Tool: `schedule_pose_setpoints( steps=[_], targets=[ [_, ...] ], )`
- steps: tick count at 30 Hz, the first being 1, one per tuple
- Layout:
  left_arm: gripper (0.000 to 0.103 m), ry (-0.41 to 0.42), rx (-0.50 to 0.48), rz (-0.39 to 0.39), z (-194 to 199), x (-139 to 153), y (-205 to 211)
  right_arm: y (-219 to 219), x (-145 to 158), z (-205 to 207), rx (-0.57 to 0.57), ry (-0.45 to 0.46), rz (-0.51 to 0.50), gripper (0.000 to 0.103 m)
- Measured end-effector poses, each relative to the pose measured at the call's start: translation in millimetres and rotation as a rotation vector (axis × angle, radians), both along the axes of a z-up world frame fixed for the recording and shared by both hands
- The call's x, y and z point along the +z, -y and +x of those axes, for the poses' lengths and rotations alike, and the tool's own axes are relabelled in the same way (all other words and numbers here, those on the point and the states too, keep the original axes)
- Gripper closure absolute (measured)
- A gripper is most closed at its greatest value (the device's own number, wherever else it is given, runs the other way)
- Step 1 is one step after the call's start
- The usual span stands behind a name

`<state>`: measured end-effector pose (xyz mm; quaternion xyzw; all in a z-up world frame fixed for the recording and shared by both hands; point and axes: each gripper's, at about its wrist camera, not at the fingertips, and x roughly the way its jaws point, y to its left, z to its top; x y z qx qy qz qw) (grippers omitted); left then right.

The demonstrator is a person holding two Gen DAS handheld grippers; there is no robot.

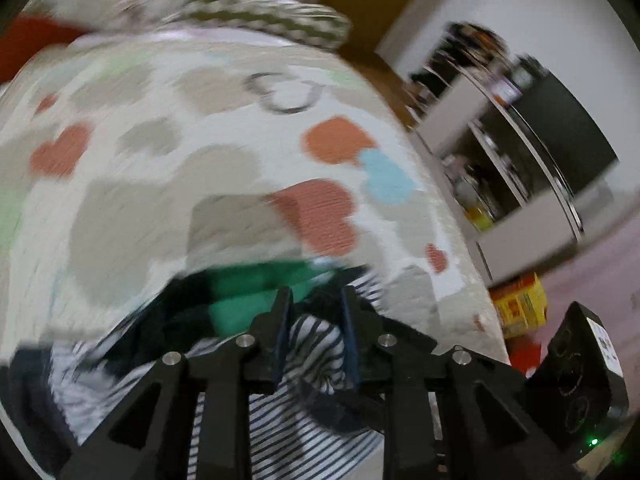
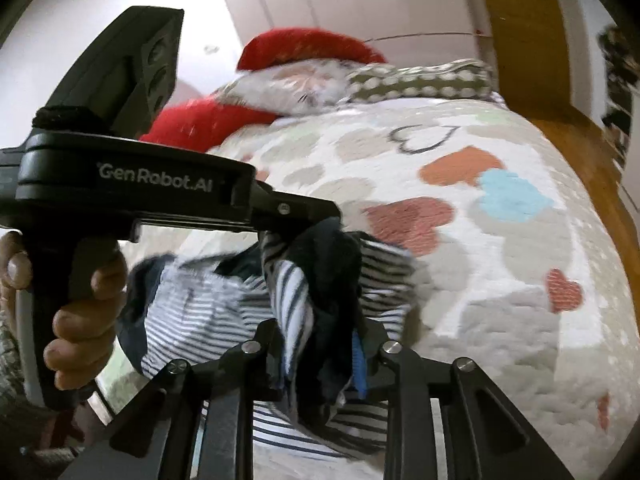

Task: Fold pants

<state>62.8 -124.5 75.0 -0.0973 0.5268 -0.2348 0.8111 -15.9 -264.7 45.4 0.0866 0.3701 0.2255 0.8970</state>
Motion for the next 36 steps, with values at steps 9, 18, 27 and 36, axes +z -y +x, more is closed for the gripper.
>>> schedule_pose_setpoints(
  steps=[9, 18, 27, 36],
  targets=[
    [0.044, -0.043, 0.282, -0.087, -29, -15, -83, -58, -16, -18, 0.124, -0.005, -0.057, 0.036],
    [0.044, 0.011, 0.353, 0.054, -68, -17, -100, -37, 13, -32, 0.132, 0.005, 0.08, 0.035],
    [0.044, 0.036, 0.316, 0.215, -92, -28, -88, -48, -17, 0, 0.053, -0.131, -0.016, 0.073],
    [0.043, 0.104, 0.409, 0.2, -115, -4, -130, -53, -19, -1, 0.032, -0.168, -0.06, 0.072]
  ],
)
